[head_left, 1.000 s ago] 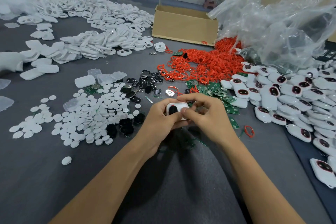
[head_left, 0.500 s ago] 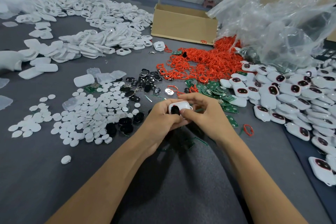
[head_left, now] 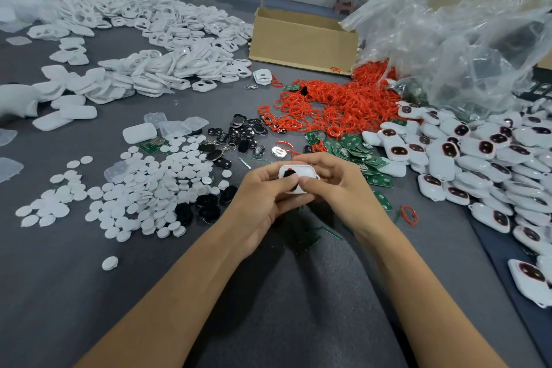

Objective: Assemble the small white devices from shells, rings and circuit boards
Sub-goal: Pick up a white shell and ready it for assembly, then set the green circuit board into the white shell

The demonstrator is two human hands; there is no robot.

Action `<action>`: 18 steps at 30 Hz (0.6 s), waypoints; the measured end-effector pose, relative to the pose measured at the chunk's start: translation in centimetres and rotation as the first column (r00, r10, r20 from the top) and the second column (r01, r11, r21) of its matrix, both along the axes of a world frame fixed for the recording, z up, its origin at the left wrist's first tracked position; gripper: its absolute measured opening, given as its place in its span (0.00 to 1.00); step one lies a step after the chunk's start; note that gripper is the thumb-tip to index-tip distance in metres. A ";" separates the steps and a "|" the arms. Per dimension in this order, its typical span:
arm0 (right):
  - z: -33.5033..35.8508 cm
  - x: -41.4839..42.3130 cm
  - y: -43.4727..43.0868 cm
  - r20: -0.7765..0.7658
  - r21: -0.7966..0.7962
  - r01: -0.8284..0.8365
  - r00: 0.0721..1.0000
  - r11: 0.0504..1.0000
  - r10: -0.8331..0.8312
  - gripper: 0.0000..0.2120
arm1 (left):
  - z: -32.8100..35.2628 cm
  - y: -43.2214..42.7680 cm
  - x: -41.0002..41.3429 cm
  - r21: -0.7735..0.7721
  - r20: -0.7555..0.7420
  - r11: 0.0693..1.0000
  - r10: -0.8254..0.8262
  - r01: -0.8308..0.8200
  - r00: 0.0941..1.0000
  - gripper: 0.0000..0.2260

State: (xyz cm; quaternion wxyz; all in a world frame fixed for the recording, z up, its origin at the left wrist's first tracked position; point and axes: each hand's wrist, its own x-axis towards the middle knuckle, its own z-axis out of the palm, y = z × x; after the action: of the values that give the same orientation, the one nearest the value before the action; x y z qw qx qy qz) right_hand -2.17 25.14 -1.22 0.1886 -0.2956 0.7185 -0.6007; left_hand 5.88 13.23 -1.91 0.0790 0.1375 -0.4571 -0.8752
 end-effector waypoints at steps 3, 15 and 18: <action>0.3 -0.1 0.3 -0.001 0.006 0.007 1.000 1.000 -0.007 0.12 | 0.0 0.1 -0.2 -0.032 0.028 0.997 0.078 -0.077 0.997 0.09; 4.2 -0.4 -3.3 -0.466 -0.032 0.284 0.844 0.958 -0.266 0.09 | -0.3 0.1 -0.1 -0.132 0.094 0.972 0.207 -0.194 0.974 0.08; 6.4 0.1 -8.1 -0.581 0.132 0.150 0.813 0.980 -0.046 0.10 | -0.4 0.4 0.0 -0.213 0.076 0.962 0.193 -0.173 0.978 0.08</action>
State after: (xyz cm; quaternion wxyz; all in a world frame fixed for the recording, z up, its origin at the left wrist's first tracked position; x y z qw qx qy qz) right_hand -2.02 17.01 5.19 -0.0435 -0.4081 0.8052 -0.4281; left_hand 5.90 13.60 -2.26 0.1510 0.2122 -0.5337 -0.8046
